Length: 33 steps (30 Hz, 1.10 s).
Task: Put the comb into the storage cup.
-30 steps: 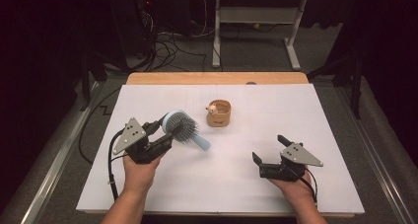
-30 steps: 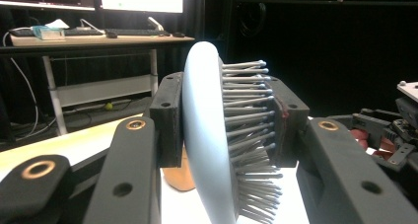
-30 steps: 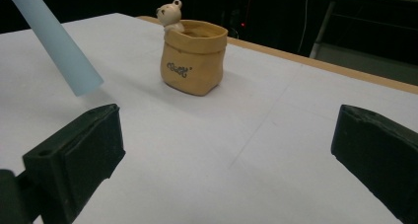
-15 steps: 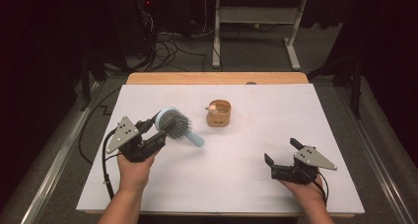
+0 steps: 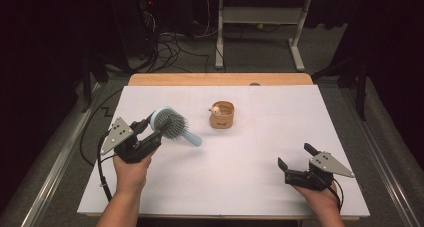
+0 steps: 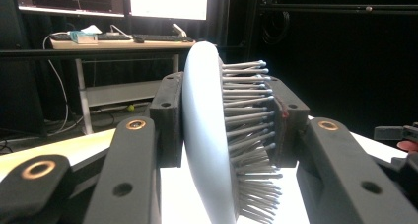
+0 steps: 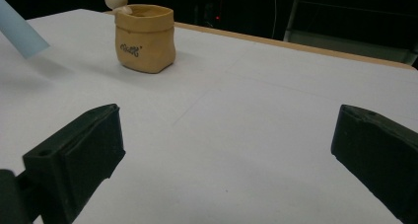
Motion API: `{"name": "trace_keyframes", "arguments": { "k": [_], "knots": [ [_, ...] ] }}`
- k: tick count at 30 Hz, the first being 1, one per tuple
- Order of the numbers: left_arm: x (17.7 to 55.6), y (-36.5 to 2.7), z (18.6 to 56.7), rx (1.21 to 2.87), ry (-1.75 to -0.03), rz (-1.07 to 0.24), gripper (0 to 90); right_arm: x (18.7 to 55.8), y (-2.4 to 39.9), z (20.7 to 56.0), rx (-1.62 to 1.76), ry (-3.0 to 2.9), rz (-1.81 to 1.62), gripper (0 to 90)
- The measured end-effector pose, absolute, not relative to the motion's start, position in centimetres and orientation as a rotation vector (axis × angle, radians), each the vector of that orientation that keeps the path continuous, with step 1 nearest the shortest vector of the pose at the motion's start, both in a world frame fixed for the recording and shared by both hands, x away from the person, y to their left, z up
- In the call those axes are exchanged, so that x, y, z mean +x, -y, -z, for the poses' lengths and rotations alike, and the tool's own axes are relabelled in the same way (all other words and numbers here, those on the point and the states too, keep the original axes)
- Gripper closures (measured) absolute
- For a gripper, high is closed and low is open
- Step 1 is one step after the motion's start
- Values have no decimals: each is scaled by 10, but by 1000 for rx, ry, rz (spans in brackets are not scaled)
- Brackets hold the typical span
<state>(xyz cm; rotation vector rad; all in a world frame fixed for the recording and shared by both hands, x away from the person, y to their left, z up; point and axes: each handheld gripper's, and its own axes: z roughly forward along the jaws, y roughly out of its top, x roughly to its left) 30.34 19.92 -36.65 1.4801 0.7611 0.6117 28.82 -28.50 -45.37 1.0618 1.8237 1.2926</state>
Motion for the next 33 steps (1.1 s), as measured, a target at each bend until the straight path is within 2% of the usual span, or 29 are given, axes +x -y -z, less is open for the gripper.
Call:
{"name": "trace_keyframes", "arguments": {
  "k": [20,33],
  "knots": [
    [303,-184,371,1491,-757,-588,580,289,286,455,1039,-1815,-1299,3],
    [306,-163,360,1495,-726,-570,580,288,284,454,1031,-1814,-1309,3]
  ]
}}
